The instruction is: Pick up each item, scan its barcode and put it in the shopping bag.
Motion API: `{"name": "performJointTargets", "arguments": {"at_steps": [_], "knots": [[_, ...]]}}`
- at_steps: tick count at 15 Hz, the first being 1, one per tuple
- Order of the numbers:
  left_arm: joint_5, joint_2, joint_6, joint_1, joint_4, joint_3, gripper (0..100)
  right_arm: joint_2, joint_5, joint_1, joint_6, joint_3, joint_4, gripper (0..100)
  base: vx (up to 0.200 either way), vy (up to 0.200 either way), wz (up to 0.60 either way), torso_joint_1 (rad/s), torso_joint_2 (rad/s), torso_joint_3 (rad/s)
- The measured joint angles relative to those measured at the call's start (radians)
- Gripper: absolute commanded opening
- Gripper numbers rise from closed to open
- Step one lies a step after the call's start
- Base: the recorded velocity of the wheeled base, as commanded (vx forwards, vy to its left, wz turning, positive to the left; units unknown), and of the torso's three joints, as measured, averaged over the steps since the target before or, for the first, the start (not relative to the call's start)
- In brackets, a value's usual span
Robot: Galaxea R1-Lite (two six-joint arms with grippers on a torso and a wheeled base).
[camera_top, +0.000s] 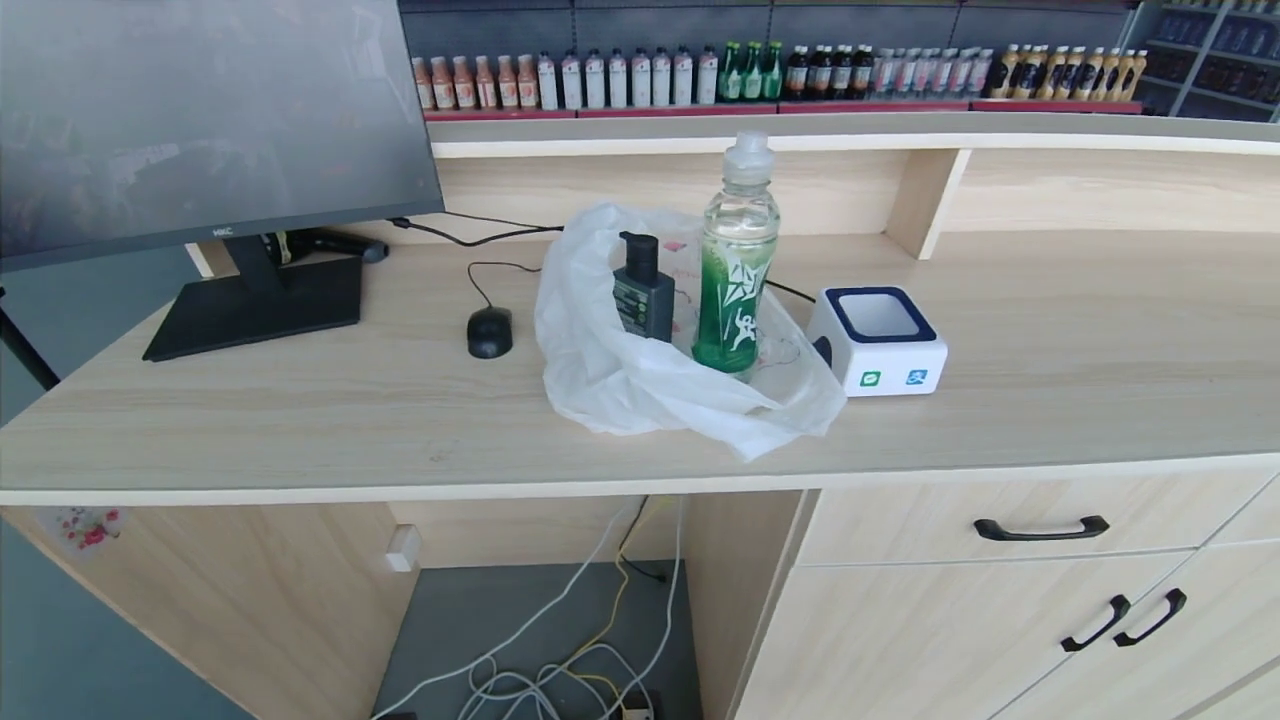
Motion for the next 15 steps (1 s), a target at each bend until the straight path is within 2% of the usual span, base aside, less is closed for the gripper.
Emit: {"name": "performJointTargets", "arguments": {"at_steps": [15], "knots": [[0.000,0.000,-0.004,0.000,0.000,0.000,100,0.000,0.000,0.000,0.001,0.000,0.002,100,0.000,-0.200,0.00,0.004,0.00,0.002]]}}
